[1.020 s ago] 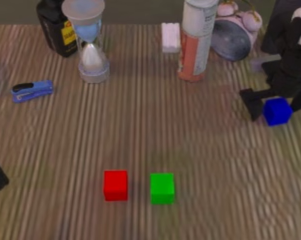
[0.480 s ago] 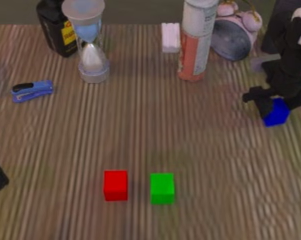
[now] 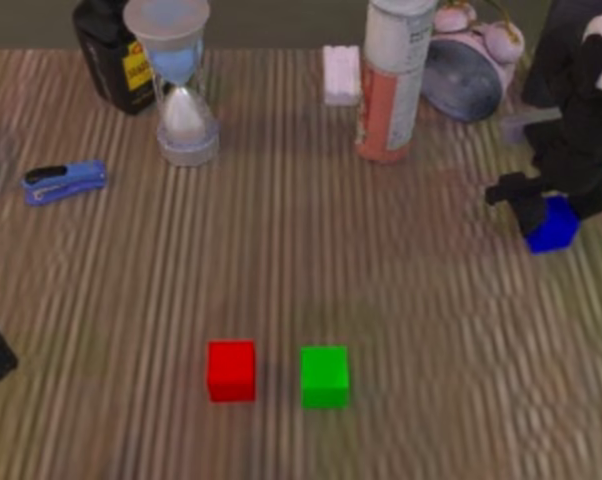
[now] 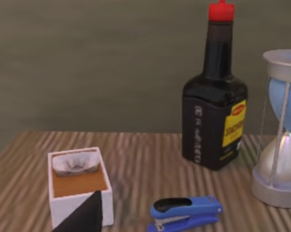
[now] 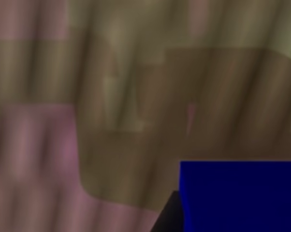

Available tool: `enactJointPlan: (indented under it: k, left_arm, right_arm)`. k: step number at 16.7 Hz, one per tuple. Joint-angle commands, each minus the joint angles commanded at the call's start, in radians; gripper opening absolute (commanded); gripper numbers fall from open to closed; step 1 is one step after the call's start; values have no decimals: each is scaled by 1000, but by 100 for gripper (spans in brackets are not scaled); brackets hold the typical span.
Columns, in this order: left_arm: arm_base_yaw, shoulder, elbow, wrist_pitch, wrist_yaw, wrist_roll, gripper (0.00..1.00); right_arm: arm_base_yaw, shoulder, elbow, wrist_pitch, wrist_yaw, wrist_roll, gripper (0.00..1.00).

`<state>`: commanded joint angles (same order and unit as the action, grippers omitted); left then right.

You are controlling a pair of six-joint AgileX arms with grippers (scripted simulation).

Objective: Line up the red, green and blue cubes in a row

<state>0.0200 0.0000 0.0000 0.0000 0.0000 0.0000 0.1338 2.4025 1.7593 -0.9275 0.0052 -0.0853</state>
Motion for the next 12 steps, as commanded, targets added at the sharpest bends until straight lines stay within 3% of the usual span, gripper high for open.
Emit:
enactJointPlan:
  k: [12]
  left_arm:
    - [0, 0, 0, 0, 0, 0, 100]
  right_arm:
    - [10, -106, 162, -239, -4, 0, 0]
